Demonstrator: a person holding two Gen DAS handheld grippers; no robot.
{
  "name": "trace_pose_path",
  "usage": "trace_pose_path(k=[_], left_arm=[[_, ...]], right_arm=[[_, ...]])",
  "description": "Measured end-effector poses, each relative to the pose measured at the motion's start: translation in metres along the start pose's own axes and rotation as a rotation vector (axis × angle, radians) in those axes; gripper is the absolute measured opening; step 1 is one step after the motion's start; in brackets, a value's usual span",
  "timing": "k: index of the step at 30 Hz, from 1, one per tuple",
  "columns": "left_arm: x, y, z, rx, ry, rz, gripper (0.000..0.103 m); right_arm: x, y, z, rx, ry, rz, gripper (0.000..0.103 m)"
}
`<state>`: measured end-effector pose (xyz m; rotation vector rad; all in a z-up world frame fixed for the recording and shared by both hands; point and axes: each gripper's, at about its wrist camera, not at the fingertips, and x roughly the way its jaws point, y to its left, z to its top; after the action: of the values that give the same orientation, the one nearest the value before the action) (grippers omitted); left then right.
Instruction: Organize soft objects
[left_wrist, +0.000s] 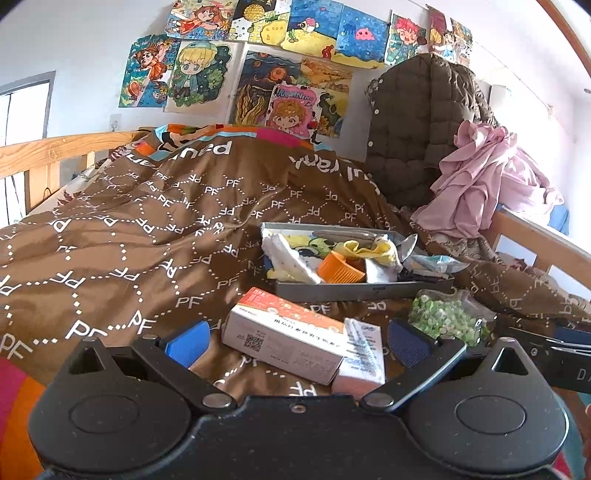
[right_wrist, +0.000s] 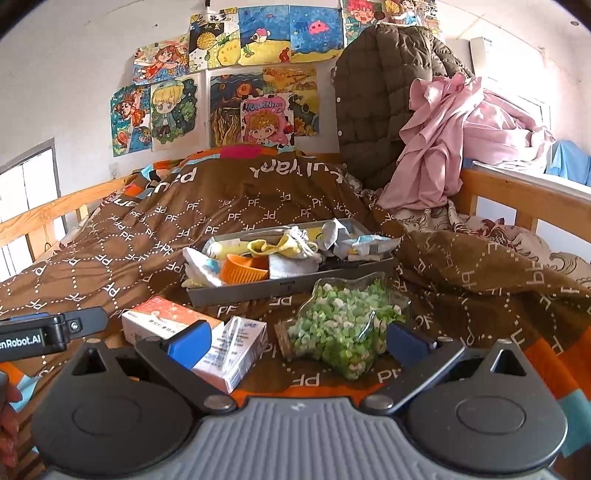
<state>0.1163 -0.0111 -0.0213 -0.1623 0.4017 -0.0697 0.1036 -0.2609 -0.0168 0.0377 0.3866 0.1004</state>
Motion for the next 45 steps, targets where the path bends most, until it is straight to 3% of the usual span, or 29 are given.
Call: trace_pose_path(k=[25,45], left_arm=[[-0.036,-0.003,-0.026,0.033,-0.017,0.062,0.102],[-0.032,0.002,-0.038,0.034,0.023,0.086,0.102]], right_arm=[[-0.021,0.010,-0.021,-0.006,-0.031,-0.033,0.103],[-0.017,0.017,-0.030,-0.029,0.040,-0.006,0.103]])
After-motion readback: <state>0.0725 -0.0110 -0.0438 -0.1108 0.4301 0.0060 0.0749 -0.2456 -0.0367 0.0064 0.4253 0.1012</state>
